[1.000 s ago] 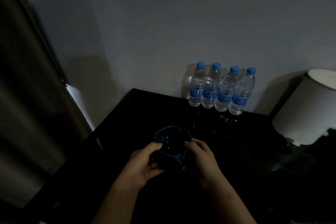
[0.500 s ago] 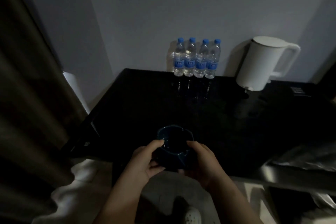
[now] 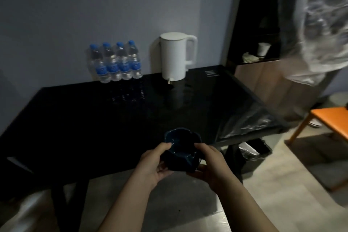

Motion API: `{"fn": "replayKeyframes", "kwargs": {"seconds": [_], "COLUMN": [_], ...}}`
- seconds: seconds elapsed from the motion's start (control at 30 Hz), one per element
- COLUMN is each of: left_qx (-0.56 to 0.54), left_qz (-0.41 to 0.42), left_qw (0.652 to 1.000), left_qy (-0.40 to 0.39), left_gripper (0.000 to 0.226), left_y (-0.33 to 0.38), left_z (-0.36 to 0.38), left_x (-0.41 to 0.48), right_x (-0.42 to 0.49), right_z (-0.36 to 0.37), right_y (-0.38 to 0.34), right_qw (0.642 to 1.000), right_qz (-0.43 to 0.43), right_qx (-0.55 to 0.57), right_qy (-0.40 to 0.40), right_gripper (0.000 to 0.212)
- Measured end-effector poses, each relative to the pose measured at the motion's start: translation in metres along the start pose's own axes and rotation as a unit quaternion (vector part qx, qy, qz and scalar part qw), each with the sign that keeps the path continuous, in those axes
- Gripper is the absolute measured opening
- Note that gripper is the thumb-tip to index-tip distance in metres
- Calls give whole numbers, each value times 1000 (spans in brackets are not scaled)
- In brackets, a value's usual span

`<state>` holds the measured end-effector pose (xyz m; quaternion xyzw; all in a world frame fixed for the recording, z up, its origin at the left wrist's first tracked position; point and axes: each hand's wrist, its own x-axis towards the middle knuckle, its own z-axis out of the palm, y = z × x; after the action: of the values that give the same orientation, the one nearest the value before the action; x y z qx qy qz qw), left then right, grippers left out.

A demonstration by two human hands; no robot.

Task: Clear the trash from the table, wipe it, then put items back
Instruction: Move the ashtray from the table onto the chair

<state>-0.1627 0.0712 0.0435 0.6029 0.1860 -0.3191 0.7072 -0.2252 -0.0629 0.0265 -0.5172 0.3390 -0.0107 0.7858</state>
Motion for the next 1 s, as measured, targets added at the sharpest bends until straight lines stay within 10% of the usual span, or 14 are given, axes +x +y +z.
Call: {"fn": "replayKeyframes", "kwargs": {"seconds": [0.43,1.0], "left_qx": [82,183], "left_qz": [-54,-90], "left_qw": [987,957], "left_qy": [-127,-209], "left_gripper": [19,26], "left_y": [-95,-102], "left_z": [319,638], "left_x": [4,140], "right_x": [3,147], "right_z": [-311,-543], "right_y": [-92,-221], "right_qw": [990,953], "right_qz": [-16,-20], "right_qx": [58,143], "right_qy": [129,265], "right_gripper": [22,22]}}
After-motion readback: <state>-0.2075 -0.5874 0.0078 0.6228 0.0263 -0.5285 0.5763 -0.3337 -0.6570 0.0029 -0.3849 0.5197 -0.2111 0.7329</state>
